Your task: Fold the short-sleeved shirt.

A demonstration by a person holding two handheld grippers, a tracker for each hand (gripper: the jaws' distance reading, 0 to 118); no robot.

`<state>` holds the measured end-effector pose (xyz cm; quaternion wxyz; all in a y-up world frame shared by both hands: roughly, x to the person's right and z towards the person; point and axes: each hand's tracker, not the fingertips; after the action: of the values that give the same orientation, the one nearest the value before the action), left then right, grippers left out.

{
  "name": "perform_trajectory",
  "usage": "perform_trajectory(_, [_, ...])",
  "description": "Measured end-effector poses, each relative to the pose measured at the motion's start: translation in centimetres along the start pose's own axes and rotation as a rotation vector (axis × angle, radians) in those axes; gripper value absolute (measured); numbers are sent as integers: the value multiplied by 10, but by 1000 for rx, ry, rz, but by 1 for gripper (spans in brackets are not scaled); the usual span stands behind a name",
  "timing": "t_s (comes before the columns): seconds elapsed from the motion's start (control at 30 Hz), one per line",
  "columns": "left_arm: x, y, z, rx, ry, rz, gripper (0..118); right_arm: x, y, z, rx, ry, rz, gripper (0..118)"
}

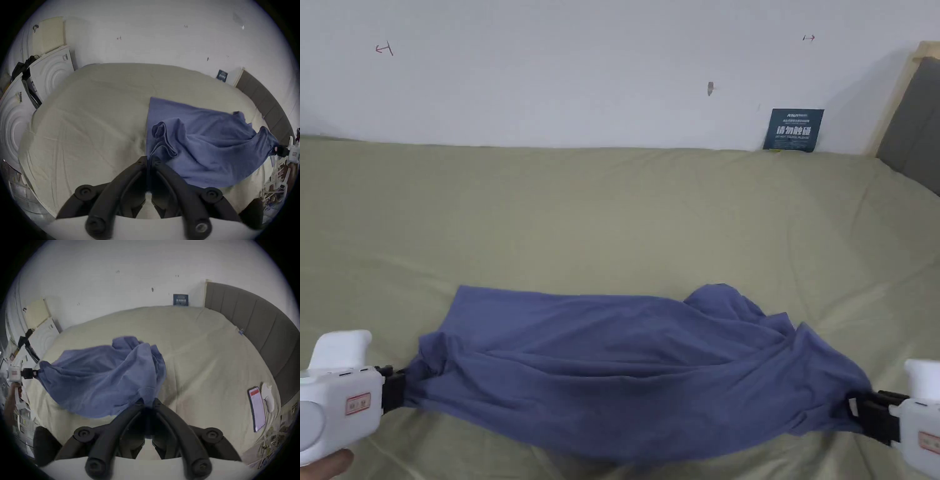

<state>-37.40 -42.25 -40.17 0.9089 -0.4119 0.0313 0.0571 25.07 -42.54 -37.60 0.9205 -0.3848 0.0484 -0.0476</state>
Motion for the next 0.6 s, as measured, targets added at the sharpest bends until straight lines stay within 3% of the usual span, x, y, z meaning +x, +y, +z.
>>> perform_trajectory(0.23, [-24, -47, 75, 7, -6, 23, 3, 4, -25, 84, 18, 43, -62, 7])
perform_trajectory(0.33, [-34, -87, 67, -77, 2, 30, 3, 6, -61, 72, -53, 17, -61, 7])
perform_trajectory(0.5, [-42, -132, 35, -182, -58, 157, 3, 6, -117, 27, -175, -16, -103, 11])
perform_trajectory(0.53, [-43, -135, 38, -156, -55, 168, 3, 17, -123, 19, -156, -28, -124, 26])
perform_trajectory(0.6, [-45, -132, 51, -105, -57, 222, 10, 18, -123, 31, -74, -59, -165, 85])
